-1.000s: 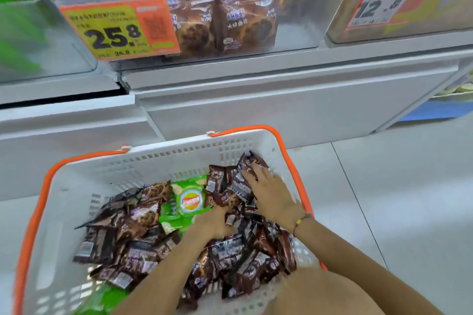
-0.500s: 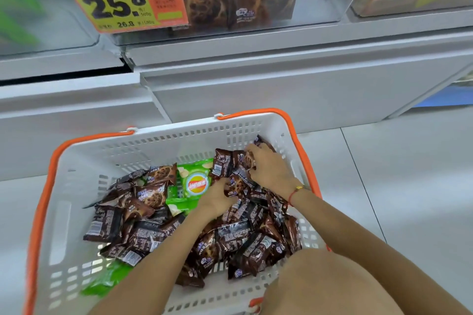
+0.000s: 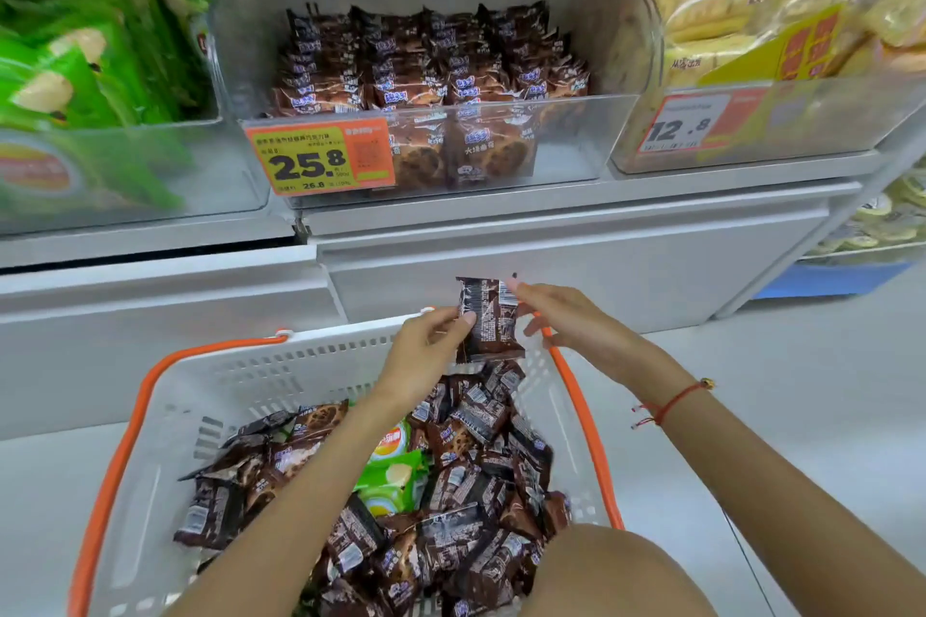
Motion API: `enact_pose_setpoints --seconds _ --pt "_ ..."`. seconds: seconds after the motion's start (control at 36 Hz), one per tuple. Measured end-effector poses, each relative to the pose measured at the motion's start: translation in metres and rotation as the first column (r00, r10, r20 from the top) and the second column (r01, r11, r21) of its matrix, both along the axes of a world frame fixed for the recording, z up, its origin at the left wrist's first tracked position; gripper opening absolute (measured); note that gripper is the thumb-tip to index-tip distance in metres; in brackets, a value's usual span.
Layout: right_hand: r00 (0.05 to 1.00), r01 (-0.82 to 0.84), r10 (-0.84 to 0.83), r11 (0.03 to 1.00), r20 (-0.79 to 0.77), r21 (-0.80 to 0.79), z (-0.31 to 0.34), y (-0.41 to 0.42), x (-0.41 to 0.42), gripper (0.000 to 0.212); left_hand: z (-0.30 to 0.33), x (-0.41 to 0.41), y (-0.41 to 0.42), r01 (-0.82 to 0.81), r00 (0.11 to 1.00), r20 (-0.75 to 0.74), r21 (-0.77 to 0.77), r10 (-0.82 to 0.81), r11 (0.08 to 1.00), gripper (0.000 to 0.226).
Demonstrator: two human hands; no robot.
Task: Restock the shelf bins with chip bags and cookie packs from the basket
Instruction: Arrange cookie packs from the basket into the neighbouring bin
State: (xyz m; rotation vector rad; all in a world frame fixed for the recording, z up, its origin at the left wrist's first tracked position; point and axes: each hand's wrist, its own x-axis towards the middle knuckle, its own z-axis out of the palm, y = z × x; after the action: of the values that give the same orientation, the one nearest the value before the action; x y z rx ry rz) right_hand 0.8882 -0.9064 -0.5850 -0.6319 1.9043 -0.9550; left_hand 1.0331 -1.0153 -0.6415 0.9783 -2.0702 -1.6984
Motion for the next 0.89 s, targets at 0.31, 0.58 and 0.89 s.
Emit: enact_pose_setpoints --seconds 0.31,0.58,0.89 --pt "0.686 -0.385 -0.053 0.819 -0.725 -0.425 0.036 0.022 0.007 0.036 0.089 -0.001 -0.001 0.074 0.996 -0.089 0.716 -0.015 0.694 0.052" --pt "0.95 0.072 -0.214 0.859 -0.227 -0.507 0.072 0.023 0.013 0.042 0.111 -0.022 0.008 0.075 0.944 -0.304 0.568 0.125 0.82 0.023" --pt "0.947 0.284 -0.313 0.698 0.077 -0.657 0.098 0.007 -0.022 0.028 0.154 -0.041 -0.016 0.08 0.978 -0.202 0.147 -0.049 0.986 0.045"
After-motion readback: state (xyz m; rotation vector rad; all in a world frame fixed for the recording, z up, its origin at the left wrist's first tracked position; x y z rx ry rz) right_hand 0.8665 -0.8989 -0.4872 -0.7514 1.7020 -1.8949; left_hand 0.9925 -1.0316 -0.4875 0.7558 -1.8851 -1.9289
